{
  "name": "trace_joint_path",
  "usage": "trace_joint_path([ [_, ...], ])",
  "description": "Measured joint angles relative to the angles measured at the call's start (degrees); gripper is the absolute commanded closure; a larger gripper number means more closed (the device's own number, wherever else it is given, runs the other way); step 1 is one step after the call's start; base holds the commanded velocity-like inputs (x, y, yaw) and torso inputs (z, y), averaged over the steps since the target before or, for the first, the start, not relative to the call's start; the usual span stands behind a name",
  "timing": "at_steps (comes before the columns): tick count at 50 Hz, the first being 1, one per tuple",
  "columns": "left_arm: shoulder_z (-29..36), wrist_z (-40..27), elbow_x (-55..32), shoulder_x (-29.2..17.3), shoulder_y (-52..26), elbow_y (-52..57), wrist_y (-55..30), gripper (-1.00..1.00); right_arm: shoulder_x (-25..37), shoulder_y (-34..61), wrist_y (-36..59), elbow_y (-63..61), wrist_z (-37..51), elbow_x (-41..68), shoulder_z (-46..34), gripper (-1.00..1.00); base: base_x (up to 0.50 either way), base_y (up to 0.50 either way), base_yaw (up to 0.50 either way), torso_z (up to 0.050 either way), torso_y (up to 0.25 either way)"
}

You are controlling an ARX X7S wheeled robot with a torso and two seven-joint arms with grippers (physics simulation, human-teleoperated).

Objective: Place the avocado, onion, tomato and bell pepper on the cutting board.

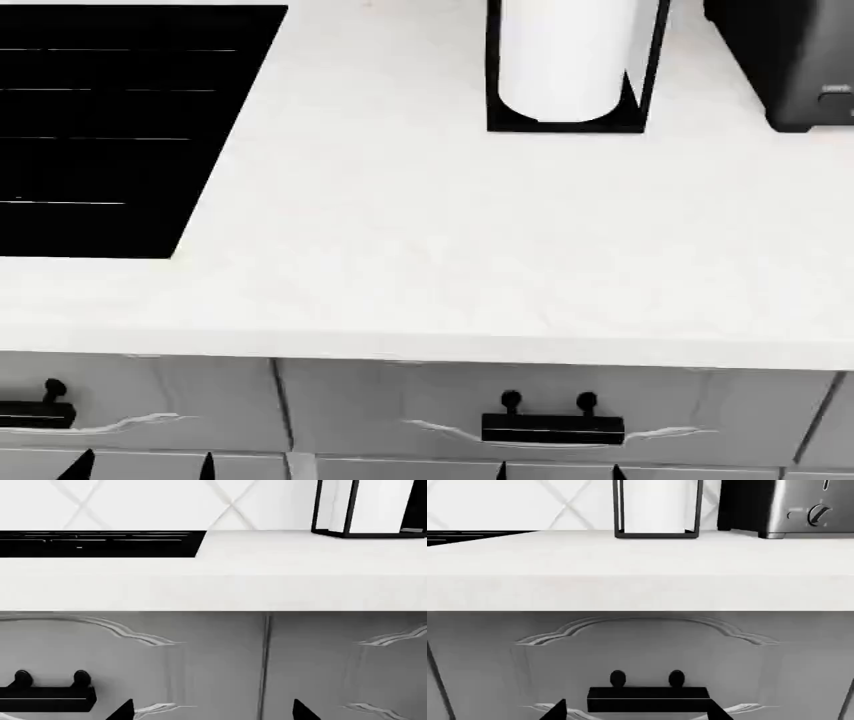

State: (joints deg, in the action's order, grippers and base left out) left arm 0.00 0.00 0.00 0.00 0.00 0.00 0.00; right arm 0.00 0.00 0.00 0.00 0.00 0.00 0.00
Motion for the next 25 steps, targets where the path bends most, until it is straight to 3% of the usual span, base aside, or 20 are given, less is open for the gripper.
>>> trace_joint_path([
  [16, 2.92, -2.35, -2.1, -2.25, -0.29, -0.58, 0.22, -1.0, 2.27, 0.4, 0.91, 0.55, 2.79, 2.07, -2.73, -1.0, 0.0, 0.01, 0.0, 0.0, 0.0],
  [25, 4.47, -3.92, -2.42, -3.32, -0.17, -0.16, -0.31, -1.0, 3.55, 0.09, 0.7, 0.47, 4.72, 0.76, -4.49, -1.0, 0.0, 0.41, 0.0, 0.0, 0.0],
])
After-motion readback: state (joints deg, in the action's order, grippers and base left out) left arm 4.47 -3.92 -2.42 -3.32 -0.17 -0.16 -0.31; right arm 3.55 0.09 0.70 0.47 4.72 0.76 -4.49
